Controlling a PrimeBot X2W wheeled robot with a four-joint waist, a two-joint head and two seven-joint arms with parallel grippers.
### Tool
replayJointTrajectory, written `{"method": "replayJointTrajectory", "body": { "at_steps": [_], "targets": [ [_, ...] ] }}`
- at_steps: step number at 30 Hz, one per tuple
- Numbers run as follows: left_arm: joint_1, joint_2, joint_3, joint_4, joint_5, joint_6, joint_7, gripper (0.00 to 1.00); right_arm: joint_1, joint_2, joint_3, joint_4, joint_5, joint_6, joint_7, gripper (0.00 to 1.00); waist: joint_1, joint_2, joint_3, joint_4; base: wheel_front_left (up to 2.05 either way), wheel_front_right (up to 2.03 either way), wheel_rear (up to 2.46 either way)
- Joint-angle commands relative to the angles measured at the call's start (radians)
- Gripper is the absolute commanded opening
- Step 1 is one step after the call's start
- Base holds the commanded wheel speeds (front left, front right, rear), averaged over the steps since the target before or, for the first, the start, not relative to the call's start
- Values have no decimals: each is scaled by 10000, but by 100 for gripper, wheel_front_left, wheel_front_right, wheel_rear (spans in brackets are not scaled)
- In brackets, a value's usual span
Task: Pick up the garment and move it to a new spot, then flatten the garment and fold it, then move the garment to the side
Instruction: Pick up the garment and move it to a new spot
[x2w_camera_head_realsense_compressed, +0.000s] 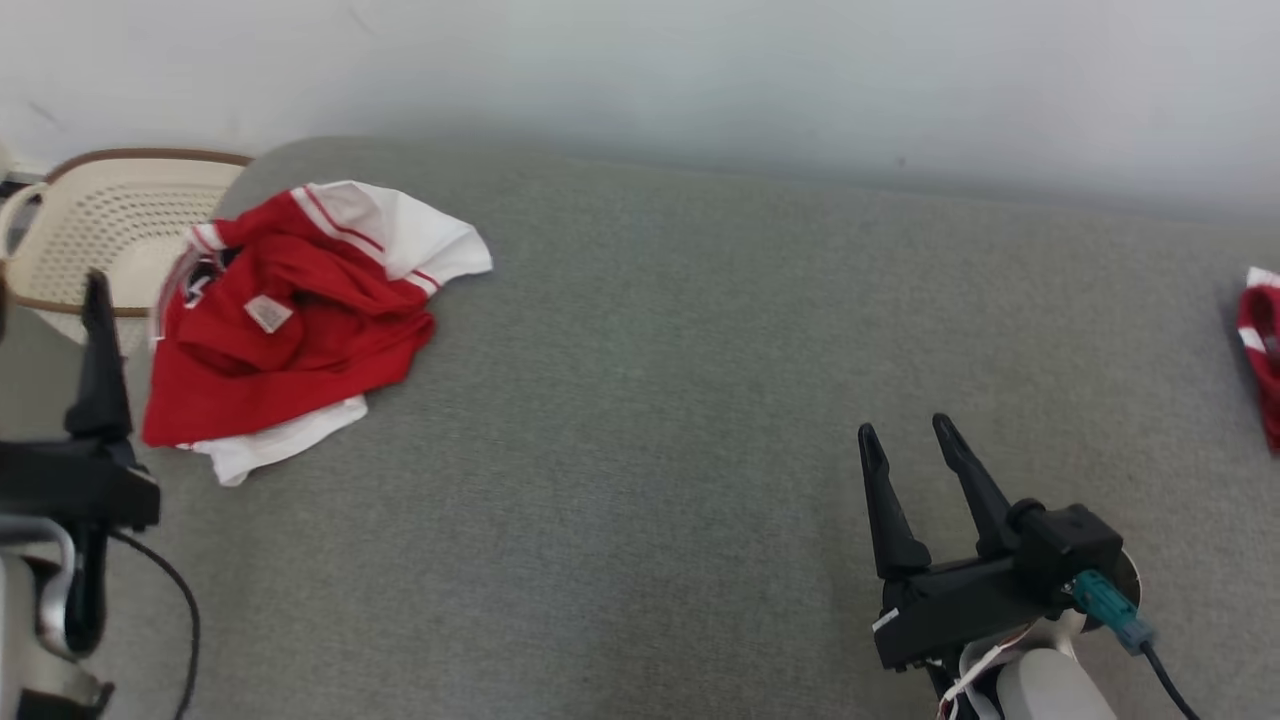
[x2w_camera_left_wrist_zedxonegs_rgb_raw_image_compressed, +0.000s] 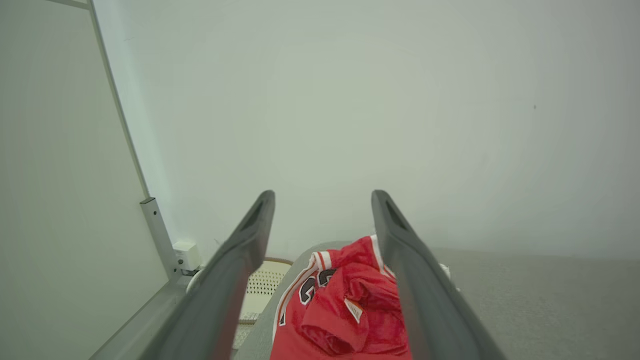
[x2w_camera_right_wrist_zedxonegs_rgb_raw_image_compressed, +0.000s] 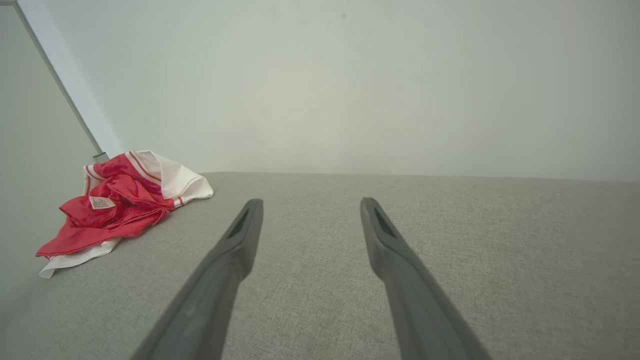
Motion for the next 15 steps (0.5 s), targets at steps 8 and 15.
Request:
{"method": "replayJointTrajectory", "body": {
  "at_steps": [8, 15],
  "targets": [
    [-1436, 469, 46, 1414, -273, -304, 58, 100, -339, 12, -96, -283, -227, -3, 0, 100, -1, -1, 1404, -1487, 0, 0, 0],
    [-2686, 1022, 1, 3104, -386, -557, 258, 100, -671, 90, -40, -407, -344, -3, -70, 100, -1, -1, 1986, -2085, 0, 0, 0]
  ]
}}
